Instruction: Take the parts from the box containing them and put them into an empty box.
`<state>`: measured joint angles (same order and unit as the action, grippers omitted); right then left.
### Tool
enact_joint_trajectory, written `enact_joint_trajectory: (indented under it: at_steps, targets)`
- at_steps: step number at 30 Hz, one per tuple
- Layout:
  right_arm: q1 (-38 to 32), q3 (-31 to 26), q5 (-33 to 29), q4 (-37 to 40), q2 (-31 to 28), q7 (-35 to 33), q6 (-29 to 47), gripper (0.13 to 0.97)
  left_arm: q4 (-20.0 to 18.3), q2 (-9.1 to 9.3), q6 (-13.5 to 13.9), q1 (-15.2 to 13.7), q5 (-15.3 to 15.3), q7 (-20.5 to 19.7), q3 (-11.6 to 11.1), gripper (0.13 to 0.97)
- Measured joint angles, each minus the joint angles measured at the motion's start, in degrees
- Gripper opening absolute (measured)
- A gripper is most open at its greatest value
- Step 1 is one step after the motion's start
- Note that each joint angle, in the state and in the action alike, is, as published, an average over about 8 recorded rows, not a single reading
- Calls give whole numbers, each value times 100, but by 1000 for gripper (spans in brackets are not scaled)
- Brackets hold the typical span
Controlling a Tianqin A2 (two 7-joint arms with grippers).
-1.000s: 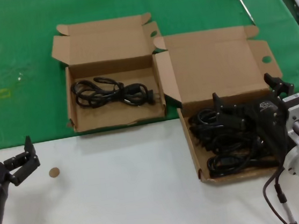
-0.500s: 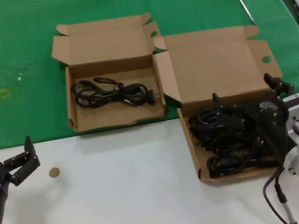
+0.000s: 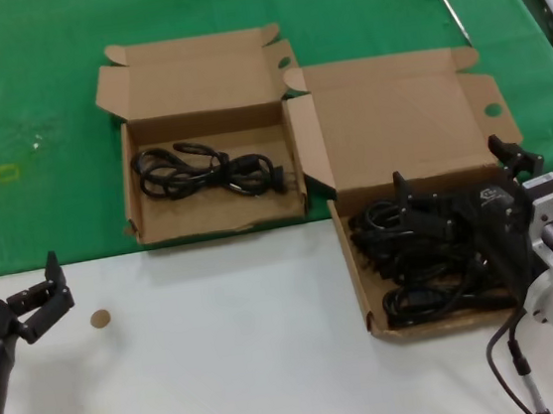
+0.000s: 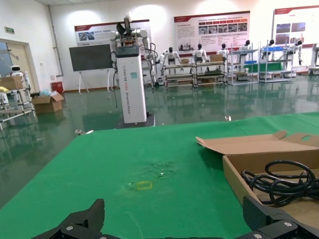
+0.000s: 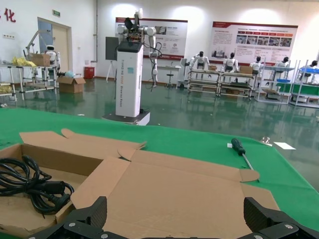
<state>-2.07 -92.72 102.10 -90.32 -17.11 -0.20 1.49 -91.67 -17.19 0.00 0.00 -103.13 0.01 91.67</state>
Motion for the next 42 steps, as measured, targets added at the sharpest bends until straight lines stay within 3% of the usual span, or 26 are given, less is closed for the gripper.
enact_joint_trajectory:
  at_steps: [42]
  targets:
    - [0,0,0,0,0,0,0,966,0,0,0,0,0,-1,0,966]
